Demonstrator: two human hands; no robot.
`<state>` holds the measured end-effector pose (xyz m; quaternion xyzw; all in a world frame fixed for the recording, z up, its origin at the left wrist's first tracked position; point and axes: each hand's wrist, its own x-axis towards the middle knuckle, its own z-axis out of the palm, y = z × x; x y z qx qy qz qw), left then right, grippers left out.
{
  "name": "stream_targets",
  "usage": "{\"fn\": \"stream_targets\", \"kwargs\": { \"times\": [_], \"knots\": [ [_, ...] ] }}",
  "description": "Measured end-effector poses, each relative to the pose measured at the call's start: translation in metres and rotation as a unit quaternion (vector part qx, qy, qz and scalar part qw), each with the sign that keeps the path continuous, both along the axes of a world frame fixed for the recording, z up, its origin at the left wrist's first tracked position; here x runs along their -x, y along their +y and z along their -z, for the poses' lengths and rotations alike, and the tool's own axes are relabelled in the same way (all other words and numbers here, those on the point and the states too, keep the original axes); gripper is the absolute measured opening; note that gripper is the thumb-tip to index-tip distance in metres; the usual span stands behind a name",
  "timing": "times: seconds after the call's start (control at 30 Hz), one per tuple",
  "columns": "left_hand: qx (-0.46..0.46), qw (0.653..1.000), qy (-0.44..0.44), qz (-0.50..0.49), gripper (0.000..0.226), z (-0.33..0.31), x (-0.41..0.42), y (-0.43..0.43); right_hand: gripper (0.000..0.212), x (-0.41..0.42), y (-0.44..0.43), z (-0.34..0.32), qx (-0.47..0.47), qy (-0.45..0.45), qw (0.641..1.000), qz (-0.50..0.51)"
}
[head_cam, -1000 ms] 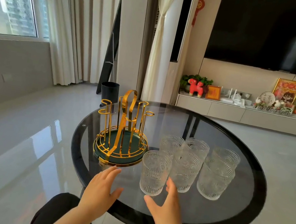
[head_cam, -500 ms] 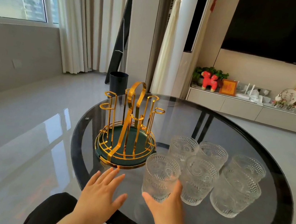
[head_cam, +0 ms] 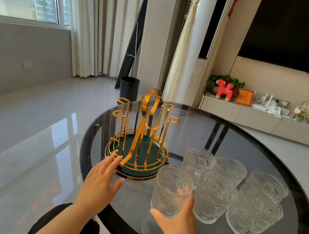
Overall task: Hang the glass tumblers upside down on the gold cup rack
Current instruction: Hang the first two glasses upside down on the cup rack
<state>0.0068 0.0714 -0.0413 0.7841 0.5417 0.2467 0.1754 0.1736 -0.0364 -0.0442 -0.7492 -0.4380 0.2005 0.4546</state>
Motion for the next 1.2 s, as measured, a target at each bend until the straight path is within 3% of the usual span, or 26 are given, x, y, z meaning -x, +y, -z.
{"fn": "stream_targets", "kwargs": {
  "times": [0.17, 0.47, 0.87, 0.97, 1.2],
  "knots": [
    [-0.02, 0.999, 0.026, 0.005, 0.063, 0.006, 0.003, 0.011, 0.092, -0.001, 0.005, -0.005, -0.009, 0.02, 1.0, -0.011],
    [-0.056, 0.998, 0.015, 0.012, 0.055, 0.004, 0.005, 0.008, 0.068, 0.007, -0.006, -0.054, -0.119, 0.088, 0.988, -0.047],
    [-0.083, 0.995, -0.038, 0.041, 0.052, 0.006, 0.007, 0.006, 0.052, -0.034, -0.003, -0.216, -0.055, -0.127, 0.972, -0.187],
    [-0.089, 0.994, -0.031, 0.053, 0.052, 0.006, 0.008, 0.008, 0.053, -0.03, 0.013, -0.236, -0.016, -0.22, 0.954, -0.201],
    [-0.07, 0.996, -0.018, 0.052, 0.052, 0.005, 0.009, 0.009, 0.067, -0.007, 0.06, -0.245, 0.052, -0.32, 0.914, -0.245]
  ]
}}
